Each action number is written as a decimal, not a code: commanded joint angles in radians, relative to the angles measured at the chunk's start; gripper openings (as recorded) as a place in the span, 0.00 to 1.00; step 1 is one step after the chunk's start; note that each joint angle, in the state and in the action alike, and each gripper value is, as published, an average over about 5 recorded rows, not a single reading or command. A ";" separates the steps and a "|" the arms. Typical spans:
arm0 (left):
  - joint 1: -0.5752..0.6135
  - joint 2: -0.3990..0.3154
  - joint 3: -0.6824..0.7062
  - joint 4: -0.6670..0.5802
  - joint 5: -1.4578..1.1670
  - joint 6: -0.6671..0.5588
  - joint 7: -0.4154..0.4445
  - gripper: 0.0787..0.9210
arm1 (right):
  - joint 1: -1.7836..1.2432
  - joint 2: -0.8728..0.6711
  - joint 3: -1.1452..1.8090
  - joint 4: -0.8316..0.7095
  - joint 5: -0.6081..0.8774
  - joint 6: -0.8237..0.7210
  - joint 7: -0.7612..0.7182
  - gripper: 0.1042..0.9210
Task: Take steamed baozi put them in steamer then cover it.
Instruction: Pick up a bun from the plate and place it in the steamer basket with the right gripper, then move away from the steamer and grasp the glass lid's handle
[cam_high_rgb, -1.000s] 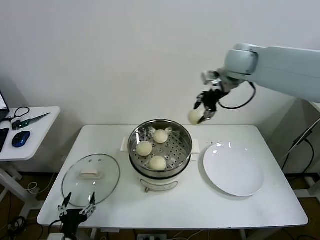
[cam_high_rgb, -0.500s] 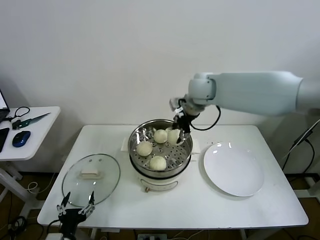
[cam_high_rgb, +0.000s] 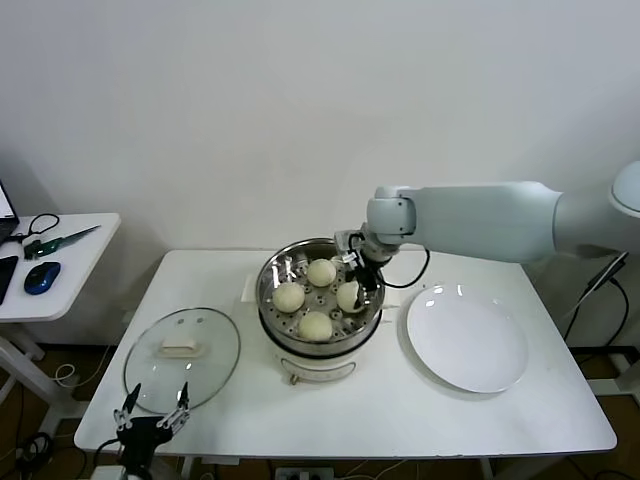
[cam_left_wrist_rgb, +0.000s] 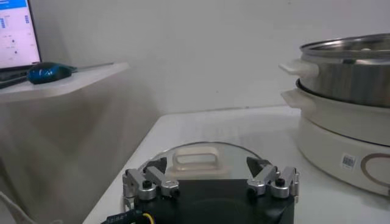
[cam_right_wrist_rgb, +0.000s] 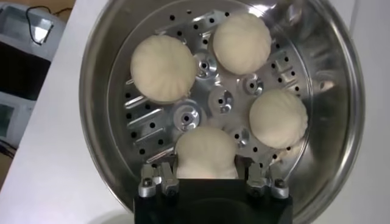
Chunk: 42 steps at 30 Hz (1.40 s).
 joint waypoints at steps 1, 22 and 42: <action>0.001 0.000 0.001 0.001 0.000 0.000 0.000 0.88 | -0.039 0.013 0.008 -0.016 -0.028 -0.002 0.021 0.65; -0.006 0.008 -0.005 -0.034 -0.092 0.035 -0.031 0.88 | -0.136 -0.471 0.609 0.103 0.187 0.025 0.482 0.88; -0.059 0.069 -0.005 -0.046 -0.113 -0.054 0.001 0.88 | -1.902 -0.595 2.321 0.349 -0.126 0.307 0.703 0.88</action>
